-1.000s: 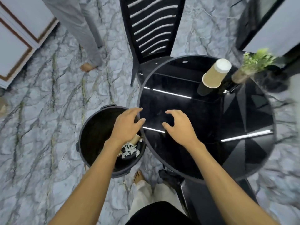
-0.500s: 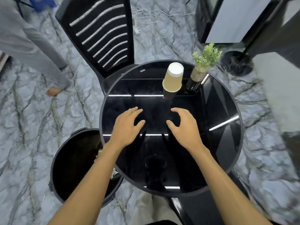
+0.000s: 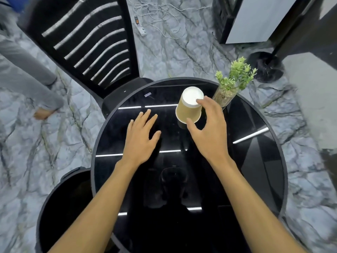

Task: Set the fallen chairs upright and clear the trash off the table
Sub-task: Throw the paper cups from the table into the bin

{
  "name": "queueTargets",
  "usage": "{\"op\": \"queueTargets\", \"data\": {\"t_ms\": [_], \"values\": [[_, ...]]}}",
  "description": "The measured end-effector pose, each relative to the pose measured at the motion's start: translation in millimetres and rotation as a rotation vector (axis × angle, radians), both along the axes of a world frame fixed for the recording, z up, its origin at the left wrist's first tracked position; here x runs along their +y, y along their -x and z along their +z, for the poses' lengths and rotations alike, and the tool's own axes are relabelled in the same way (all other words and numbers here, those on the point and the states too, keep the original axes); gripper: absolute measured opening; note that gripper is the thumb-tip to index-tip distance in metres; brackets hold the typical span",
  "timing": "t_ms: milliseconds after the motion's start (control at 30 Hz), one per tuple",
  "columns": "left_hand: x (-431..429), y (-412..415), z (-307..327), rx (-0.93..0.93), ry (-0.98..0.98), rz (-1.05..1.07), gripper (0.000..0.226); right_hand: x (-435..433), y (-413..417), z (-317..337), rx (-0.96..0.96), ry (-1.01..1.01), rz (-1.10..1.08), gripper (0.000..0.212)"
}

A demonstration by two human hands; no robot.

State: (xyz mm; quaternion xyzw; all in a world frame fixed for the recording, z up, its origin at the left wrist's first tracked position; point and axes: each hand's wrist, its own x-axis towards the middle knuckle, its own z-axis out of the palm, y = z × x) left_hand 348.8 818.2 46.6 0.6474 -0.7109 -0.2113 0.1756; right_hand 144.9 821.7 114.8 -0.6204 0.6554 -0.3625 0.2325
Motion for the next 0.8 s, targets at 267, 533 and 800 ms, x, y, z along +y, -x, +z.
{"op": "queueTargets", "data": {"t_ms": [267, 533, 800], "values": [[-8.4, 12.0, -43.7, -0.217, -0.001, -0.012, 0.057, -39.6, -7.6, -20.5, 0.007, -0.014, 0.01, 0.073], [-12.1, 11.9, -55.2, -0.315, 0.014, -0.025, 0.058, -63.4, -10.0, -29.9, 0.049, 0.027, -0.048, 0.072], [-13.1, 12.4, -58.3, -0.347, 0.031, -0.033, 0.06, -63.3, -4.1, -32.5, 0.072, 0.01, -0.007, 0.067]]}}
